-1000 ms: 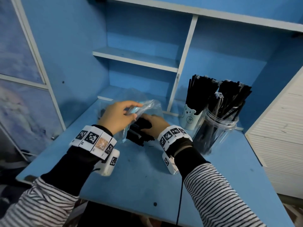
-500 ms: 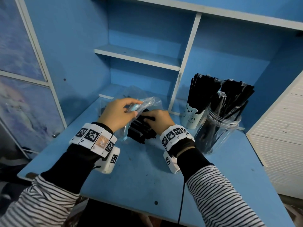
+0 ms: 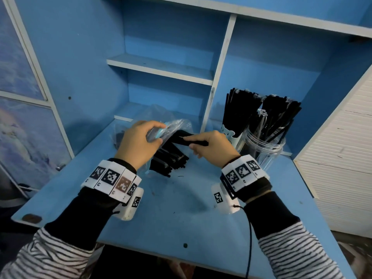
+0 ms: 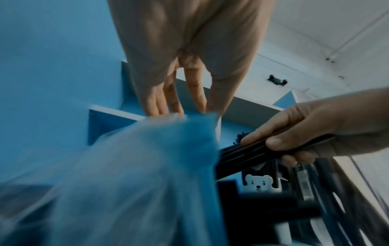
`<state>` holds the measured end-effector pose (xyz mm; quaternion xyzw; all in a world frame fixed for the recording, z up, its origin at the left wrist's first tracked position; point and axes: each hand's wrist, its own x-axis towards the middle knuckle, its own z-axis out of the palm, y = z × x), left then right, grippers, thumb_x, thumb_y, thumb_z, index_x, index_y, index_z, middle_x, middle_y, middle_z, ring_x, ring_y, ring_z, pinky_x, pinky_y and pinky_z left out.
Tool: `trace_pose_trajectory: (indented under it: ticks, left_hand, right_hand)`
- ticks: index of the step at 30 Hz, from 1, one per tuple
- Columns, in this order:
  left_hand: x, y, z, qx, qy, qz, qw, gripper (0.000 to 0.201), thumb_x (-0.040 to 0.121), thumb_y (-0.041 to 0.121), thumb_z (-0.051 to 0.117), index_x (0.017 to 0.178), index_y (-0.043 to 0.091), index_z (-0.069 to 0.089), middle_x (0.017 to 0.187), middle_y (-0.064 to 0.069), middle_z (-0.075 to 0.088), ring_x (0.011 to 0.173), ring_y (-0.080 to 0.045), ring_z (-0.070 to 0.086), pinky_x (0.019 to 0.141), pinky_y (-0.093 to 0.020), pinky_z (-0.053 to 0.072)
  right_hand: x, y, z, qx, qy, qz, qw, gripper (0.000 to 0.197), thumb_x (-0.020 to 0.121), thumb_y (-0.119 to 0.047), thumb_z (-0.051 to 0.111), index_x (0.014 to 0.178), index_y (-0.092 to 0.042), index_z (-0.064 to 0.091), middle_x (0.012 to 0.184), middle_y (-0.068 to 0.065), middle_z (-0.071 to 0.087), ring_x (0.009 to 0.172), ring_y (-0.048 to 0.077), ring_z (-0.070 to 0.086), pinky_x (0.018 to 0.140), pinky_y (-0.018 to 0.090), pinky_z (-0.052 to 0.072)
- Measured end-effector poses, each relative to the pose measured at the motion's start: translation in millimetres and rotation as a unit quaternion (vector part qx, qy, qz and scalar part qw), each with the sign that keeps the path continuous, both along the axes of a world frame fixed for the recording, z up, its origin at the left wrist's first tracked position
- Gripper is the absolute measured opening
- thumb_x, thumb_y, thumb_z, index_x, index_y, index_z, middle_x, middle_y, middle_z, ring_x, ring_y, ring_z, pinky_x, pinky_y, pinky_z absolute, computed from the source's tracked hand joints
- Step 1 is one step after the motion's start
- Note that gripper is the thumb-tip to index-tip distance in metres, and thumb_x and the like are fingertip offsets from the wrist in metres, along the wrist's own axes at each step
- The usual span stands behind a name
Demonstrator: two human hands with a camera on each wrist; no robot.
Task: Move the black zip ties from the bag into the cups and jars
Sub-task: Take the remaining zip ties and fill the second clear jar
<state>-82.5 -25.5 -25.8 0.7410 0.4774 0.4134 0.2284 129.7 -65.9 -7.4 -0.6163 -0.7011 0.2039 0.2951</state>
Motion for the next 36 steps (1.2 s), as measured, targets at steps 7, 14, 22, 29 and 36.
trace_pose_trajectory:
  ticks: [7, 14, 22, 29, 36]
  left_hand:
    - [42.3, -27.9, 16.3, 0.112, 0.061, -0.131, 0.983, 0.051, 0.070, 0.024, 0.083, 0.116, 0.024, 0.061, 0.111, 0.014, 0.057, 0.103, -0.003, 0.052, 0.089, -0.009, 0.036]
    - [88.4, -34.3, 19.7, 0.088, 0.078, -0.131, 0.984, 0.014, 0.079, 0.023, 0.071, 0.079, 0.028, 0.058, 0.067, 0.012, 0.059, 0.071, -0.013, 0.058, 0.057, -0.012, 0.035]
    - [124.3, -54.7, 14.6, -0.110, -0.073, -0.183, 0.974, 0.054, 0.089, 0.043, 0.063, 0.057, 0.007, 0.040, 0.047, 0.000, 0.040, 0.043, -0.016, 0.041, 0.049, -0.027, 0.036]
    - [126.3, -70.3, 17.8, -0.201, -0.075, -0.237, 0.948, 0.027, 0.089, 0.016, 0.063, 0.067, 0.001, 0.064, 0.071, -0.010, 0.068, 0.066, -0.002, 0.064, 0.063, -0.006, 0.046]
    - [116.4, -66.3, 0.4, -0.233, 0.059, -0.250, 0.938, 0.016, 0.087, 0.029, 0.068, 0.077, 0.017, 0.068, 0.077, 0.010, 0.067, 0.071, 0.008, 0.061, 0.072, -0.010, 0.044]
  right_hand:
    - [17.8, -41.4, 45.4, -0.041, -0.046, 0.031, 0.998, 0.025, 0.091, -0.015, 0.064, 0.111, -0.026, 0.072, 0.075, 0.004, 0.072, 0.059, 0.006, 0.065, 0.068, 0.010, 0.050]
    - [23.4, -87.3, 88.6, -0.042, -0.022, 0.068, 0.997, 0.019, 0.090, -0.027, 0.066, 0.107, -0.030, 0.073, 0.078, -0.002, 0.072, 0.066, 0.007, 0.067, 0.066, 0.011, 0.050]
    - [29.6, -97.4, 99.9, 0.225, -0.033, 0.004, 0.974, 0.029, 0.094, -0.025, 0.059, 0.123, -0.025, 0.060, 0.117, -0.009, 0.063, 0.109, 0.003, 0.056, 0.097, 0.022, 0.045]
    - [22.3, -84.2, 72.8, 0.230, -0.068, 0.059, 0.969, 0.034, 0.099, -0.015, 0.049, 0.131, -0.012, 0.058, 0.138, 0.002, 0.053, 0.129, 0.008, 0.046, 0.109, 0.013, 0.032]
    - [18.5, -78.3, 47.0, 0.189, -0.087, 0.075, 0.975, 0.047, 0.095, -0.019, 0.057, 0.138, -0.006, 0.047, 0.135, 0.007, 0.049, 0.125, 0.016, 0.048, 0.107, 0.022, 0.035]
